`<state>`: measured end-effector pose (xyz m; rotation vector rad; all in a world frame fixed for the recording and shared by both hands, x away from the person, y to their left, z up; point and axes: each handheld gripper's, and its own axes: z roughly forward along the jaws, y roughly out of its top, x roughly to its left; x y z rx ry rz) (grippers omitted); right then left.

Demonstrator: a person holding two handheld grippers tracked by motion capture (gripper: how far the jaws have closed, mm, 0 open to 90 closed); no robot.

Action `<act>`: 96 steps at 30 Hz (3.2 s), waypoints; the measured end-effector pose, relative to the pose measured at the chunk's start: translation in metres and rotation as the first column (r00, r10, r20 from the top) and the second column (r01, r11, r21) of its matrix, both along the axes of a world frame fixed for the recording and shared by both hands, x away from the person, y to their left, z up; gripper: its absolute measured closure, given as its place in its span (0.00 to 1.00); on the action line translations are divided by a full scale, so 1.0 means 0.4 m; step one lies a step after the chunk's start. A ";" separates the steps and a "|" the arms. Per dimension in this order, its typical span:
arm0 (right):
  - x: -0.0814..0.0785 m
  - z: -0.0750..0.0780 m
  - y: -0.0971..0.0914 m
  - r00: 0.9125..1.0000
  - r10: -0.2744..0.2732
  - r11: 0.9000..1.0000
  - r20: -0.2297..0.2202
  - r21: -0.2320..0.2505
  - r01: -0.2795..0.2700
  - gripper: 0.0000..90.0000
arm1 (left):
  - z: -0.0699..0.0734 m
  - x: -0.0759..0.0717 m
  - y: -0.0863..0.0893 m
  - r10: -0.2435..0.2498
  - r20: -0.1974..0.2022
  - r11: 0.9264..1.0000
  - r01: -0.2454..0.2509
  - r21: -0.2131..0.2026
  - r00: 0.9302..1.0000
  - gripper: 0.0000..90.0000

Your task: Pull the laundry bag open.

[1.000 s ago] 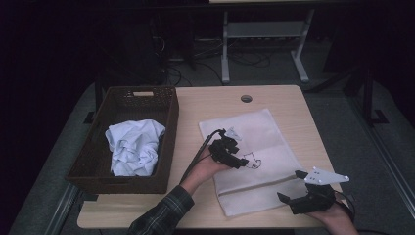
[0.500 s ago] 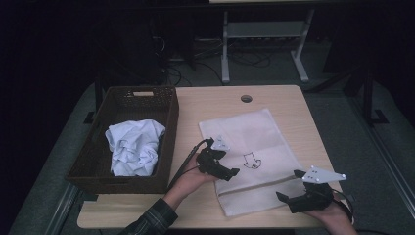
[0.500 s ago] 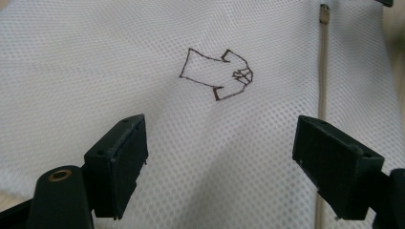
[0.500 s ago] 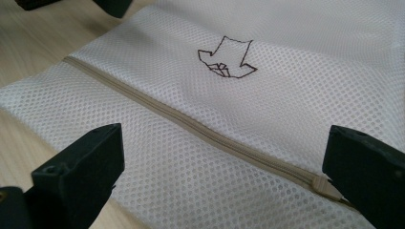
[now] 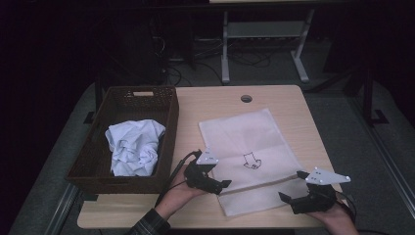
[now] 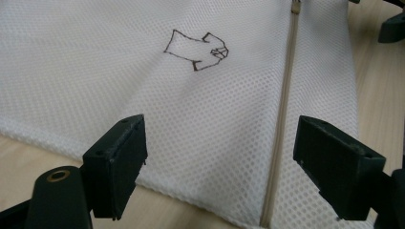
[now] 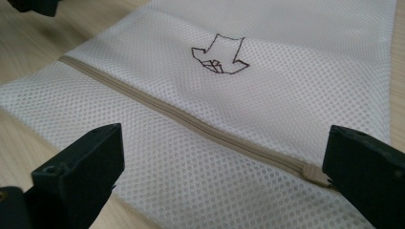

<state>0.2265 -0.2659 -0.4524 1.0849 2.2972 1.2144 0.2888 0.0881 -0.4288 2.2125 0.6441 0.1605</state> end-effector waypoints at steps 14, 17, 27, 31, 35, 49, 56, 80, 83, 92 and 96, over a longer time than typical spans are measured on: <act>0.011 -0.003 -0.004 1.000 -0.005 1.000 -0.009 -0.013 0.005 0.00 | -0.028 -0.039 0.048 0.023 0.003 1.000 -0.023 0.006 1.000 0.20; 0.018 0.000 -0.004 1.000 0.008 1.000 -0.010 -0.026 -0.008 0.00 | -0.032 -0.048 0.057 0.031 0.017 0.999 -0.031 0.015 0.999 0.20; 0.038 0.008 -0.015 0.998 0.065 0.995 -0.017 -0.076 -0.066 0.00 | -0.032 -0.070 0.085 0.043 0.027 0.999 -0.044 0.011 0.999 0.20; 0.063 0.012 -0.035 0.998 0.058 0.995 -0.033 -0.079 -0.061 0.00 | -0.038 -0.072 0.096 0.028 0.001 1.000 -0.028 0.009 1.000 0.20; 0.078 0.008 -0.050 0.998 0.038 0.995 -0.053 -0.085 -0.042 0.00 | -0.040 -0.075 0.109 0.032 0.009 0.999 -0.032 0.015 0.999 0.20; 0.099 -0.012 -0.110 0.993 0.021 0.990 -0.112 -0.135 -0.036 0.16 | -0.041 -0.080 0.144 0.048 0.013 0.999 -0.048 0.009 0.999 0.20; 0.080 -0.020 -0.136 0.991 0.003 0.989 -0.132 -0.148 -0.023 0.27 | -0.044 -0.082 0.140 0.043 0.014 0.999 -0.043 0.016 0.999 0.20; 0.065 -0.028 0.012 0.960 0.177 0.967 -0.216 -0.145 -0.211 0.99 | -0.043 -0.081 0.135 0.029 0.011 0.999 -0.029 0.022 1.000 0.20; 0.075 -0.028 0.041 0.962 0.179 0.965 -0.207 -0.153 -0.213 0.99 | -0.043 -0.080 0.134 0.028 0.002 0.999 -0.028 0.022 1.000 0.20; 0.101 -0.031 0.112 0.962 0.207 0.959 -0.179 -0.159 -0.236 0.99 | -0.046 -0.084 0.126 -0.027 -0.001 0.999 0.027 0.041 1.000 0.15; 0.100 -0.024 0.111 0.958 0.233 0.954 -0.170 -0.151 -0.259 0.94 | -0.048 -0.084 0.127 -0.037 -0.009 0.998 0.037 0.040 0.999 0.15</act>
